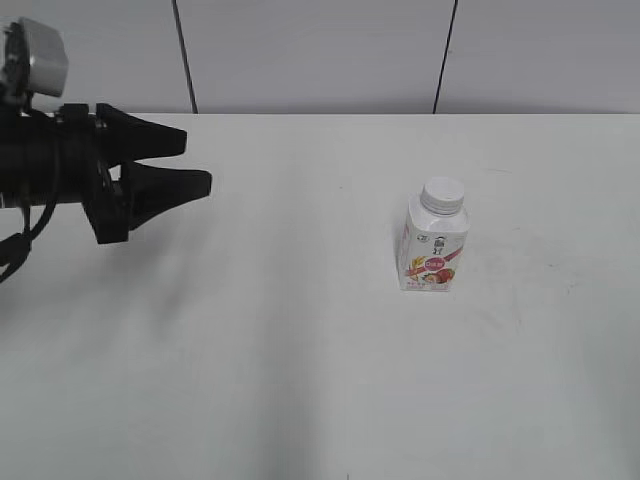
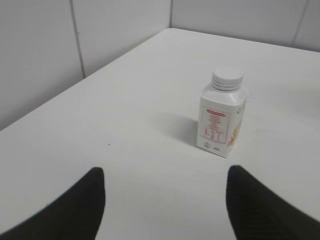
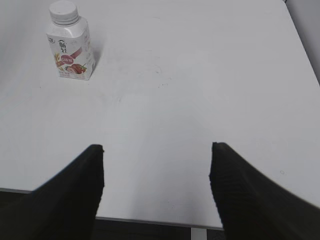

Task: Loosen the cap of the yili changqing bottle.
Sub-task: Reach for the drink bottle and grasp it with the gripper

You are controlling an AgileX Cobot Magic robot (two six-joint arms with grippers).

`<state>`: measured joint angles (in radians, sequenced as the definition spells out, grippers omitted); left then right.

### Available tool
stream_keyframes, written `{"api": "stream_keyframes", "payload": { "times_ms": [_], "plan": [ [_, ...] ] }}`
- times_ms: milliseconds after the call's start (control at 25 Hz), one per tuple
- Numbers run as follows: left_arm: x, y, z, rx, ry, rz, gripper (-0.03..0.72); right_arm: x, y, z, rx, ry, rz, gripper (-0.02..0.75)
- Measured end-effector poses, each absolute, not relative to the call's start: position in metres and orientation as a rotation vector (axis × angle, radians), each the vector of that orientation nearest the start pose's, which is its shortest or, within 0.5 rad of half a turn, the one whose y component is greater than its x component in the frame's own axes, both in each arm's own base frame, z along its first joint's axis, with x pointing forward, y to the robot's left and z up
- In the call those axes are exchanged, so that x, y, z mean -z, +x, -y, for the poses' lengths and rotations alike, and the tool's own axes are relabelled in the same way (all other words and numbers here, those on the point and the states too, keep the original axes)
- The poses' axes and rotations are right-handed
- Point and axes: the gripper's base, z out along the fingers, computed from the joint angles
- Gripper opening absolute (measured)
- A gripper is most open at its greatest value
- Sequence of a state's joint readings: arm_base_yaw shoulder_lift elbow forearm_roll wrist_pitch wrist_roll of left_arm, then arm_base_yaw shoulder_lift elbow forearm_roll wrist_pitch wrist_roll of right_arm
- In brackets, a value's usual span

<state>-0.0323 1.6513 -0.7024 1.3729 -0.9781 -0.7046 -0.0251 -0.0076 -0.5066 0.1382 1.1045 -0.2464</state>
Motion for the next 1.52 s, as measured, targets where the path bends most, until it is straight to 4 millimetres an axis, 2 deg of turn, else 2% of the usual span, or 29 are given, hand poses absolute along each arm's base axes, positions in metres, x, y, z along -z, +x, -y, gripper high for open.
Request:
{"api": "stream_keyframes", "payload": {
  "times_ms": [320, 560, 680, 1040, 1520],
  "plan": [
    [-0.170, 0.317, 0.102, 0.842, 1.210, -1.591, 0.477, -0.276, -0.009, -0.011, 0.001, -0.239, -2.052, 0.527],
    [-0.143, 0.334, 0.132, 0.956, 1.297, -1.550, 0.599, -0.276, -0.009, -0.011, 0.001, -0.239, -2.052, 0.527],
    [-0.130, 0.343, 0.150, 0.989, 1.342, -1.523, 0.617, -0.276, -0.009, -0.011, 0.001, -0.239, -2.052, 0.527],
    [-0.099, 0.364, 0.203, 1.055, 1.408, -1.451, 0.610, -0.276, -0.009, -0.011, 0.001, -0.239, -2.052, 0.527],
    [-0.078, 0.367, 0.251, 1.109, 1.418, -1.398, 0.589, -0.276, -0.009, -0.011, 0.001, -0.239, -2.052, 0.527]
  ]
}}
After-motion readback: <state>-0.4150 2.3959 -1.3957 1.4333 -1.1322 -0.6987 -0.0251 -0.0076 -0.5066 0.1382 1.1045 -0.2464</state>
